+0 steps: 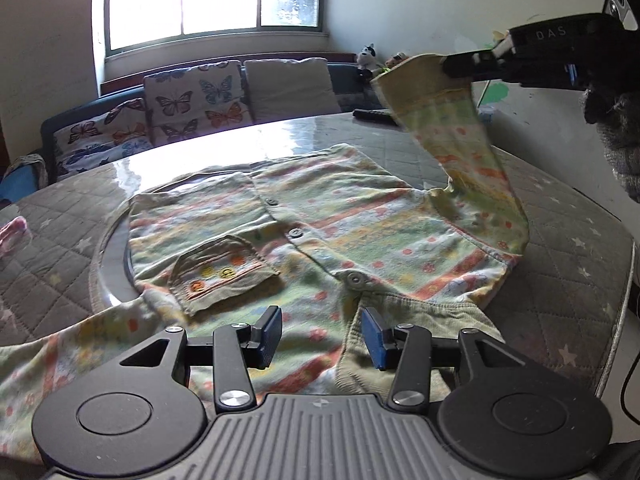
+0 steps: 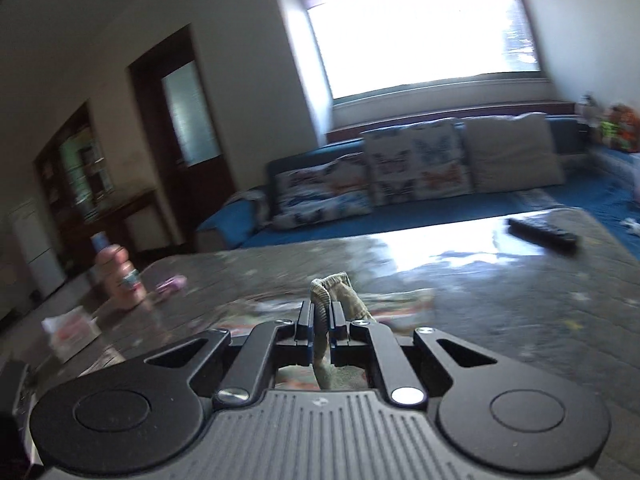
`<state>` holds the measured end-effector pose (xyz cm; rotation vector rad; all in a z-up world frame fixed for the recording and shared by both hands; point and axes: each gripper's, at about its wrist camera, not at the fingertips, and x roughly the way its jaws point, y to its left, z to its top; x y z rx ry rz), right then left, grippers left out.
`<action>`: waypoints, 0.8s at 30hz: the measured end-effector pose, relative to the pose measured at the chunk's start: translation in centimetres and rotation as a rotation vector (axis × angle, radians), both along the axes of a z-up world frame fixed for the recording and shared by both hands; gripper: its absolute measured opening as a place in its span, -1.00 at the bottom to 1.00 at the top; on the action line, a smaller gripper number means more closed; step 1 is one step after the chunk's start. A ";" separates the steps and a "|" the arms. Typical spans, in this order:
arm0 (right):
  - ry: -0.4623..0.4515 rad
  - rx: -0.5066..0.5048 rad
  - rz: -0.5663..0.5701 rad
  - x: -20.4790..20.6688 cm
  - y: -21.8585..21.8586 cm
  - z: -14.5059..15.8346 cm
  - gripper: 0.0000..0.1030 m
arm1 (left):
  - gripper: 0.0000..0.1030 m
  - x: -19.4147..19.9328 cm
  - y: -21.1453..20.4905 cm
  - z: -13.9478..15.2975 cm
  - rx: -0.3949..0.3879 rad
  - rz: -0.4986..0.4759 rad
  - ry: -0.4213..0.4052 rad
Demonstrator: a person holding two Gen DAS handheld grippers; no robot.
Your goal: Fold clothes
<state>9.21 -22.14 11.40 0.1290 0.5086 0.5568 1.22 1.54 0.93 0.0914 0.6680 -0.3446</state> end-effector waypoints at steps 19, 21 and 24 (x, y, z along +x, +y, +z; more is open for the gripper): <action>0.149 -0.176 0.148 -2.1 4.1 -6.6 -0.66 | -0.12 0.2 1.7 0.7 -0.019 0.047 -0.020; 0.175 -0.195 0.091 -1.6 2.4 -7.6 -0.66 | -0.12 0.6 1.2 0.7 -0.022 0.034 -0.020; 0.227 -0.225 0.016 -0.9 -0.4 -9.4 -0.66 | -0.12 1.3 0.4 0.6 -0.022 0.016 -0.014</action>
